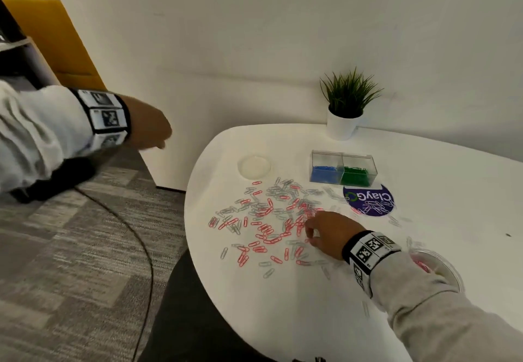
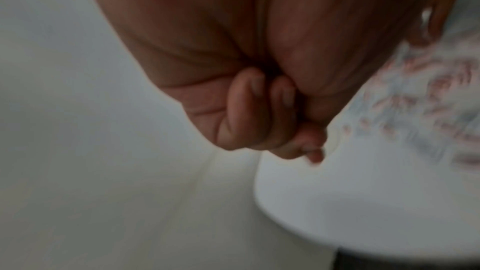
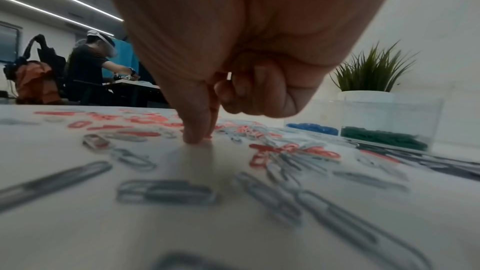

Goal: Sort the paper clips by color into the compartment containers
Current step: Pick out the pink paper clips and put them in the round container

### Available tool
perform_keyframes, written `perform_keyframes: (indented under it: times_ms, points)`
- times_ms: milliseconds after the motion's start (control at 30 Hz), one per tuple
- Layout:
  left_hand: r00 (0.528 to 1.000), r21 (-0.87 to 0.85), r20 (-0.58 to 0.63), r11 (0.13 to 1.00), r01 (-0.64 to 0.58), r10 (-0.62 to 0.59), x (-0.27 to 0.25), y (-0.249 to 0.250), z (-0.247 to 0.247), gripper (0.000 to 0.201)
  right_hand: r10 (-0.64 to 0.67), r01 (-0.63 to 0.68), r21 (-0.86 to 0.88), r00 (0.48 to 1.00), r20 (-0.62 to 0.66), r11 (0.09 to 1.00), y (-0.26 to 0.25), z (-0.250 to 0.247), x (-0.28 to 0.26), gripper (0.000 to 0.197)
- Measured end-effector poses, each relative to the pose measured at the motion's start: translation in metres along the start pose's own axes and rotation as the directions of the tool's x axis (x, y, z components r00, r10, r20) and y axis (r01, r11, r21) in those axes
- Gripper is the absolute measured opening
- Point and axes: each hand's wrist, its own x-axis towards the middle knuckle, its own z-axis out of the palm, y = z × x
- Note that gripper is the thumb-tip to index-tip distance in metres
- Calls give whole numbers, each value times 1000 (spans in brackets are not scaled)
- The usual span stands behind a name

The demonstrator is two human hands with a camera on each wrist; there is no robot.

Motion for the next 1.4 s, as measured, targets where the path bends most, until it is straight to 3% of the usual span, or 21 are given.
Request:
perform_keyframes:
  times_ms: [33, 67, 133, 267, 367, 433, 500, 567, 633, 667, 733, 833, 900, 933, 967, 1000, 1033, 1067, 1100, 1200, 1400]
  points:
    - [998, -108, 61, 994, -18, 25, -53, 57, -17, 32, -1, 1, -21, 1000, -2, 1000, 1, 2, 0, 16]
    - [996, -227, -16, 969, -92, 91, -92, 87, -20, 31, -3, 3, -44, 1000, 5, 999, 1, 2, 0, 18]
    - [962, -162, 94, 957, -240, 257, -110, 124, 9, 30, 8, -7, -46, 1000, 27, 999, 1, 3, -1, 17]
    - [962, -597, 156, 797, -88, 223, -111, 162, 76, 27, 86, -83, 226, 996, -1, 971, 1, -3, -6, 12]
    - [970, -726, 64, 678, -115, 233, -121, 192, 99, 27, 105, -77, 392, 993, -50, 917, -4, -6, -10, 11]
    - [980, -801, 61, 595, -66, 192, -123, 203, 108, 27, 111, -86, 503, 994, -21, 860, -9, -6, -11, 10]
    - [982, -928, 97, 371, 30, 163, -126, 211, 110, 30, 127, -134, 750, 990, 66, 648, -12, -6, -11, 16]
    - [973, -978, 183, 125, 166, 140, -127, 213, 110, 35, 119, -141, 948, 987, 111, 285, -12, -5, -13, 24]
    - [967, -971, 238, 49, 235, 92, -127, 209, 109, 35, 102, -84, 996, 991, 87, -36, -11, -7, -16, 27]
    - [971, -972, 229, 68, 225, 68, -126, 205, 109, 33, 89, -47, 987, 994, 61, -155, -11, -9, -18, 26]
    - [984, -967, 172, 197, 160, 46, -124, 196, 110, 34, 64, 28, 942, 998, -7, -333, -13, -15, -19, 18]
    - [994, -826, 81, 563, 28, 69, -123, 191, 116, 38, 105, 75, 886, 994, -29, -459, -18, -25, -13, 15]
    - [995, -652, -15, 753, -88, 103, -124, 197, 119, 28, 166, 45, 934, 986, 16, -355, -22, -29, -9, 23]
    - [992, -612, -47, 781, -123, 119, -124, 200, 120, 22, 182, 13, 977, 983, 27, -212, -23, -29, -7, 24]
    - [989, -593, -69, 792, -147, 131, -124, 202, 121, 19, 179, -29, 999, 984, 25, 19, -24, -28, -8, 24]
    - [986, -571, -88, 804, -165, 140, -124, 204, 122, 16, 152, -65, 944, 988, 16, 325, -25, -24, -9, 21]
    - [984, -537, -105, 824, -180, 146, -124, 205, 121, 15, 107, -75, 781, 994, 10, 620, -24, -19, -11, 16]
    - [981, -496, -118, 846, -194, 156, -124, 206, 121, 15, 52, -55, 567, 998, 22, 822, -24, -11, -13, 9]
    - [978, -452, -123, 868, -207, 169, -124, 207, 120, 18, 7, -25, 386, 999, 49, 922, -23, -3, -16, 4]
    - [977, -328, -73, 920, -214, 201, -125, 213, 120, 28, -35, 21, 146, 995, 93, 989, -18, 14, -25, 14]
    - [972, -263, -62, 936, -236, 228, -127, 220, 128, 22, 49, -56, 80, 995, 88, 995, 3, 15, -32, 11]
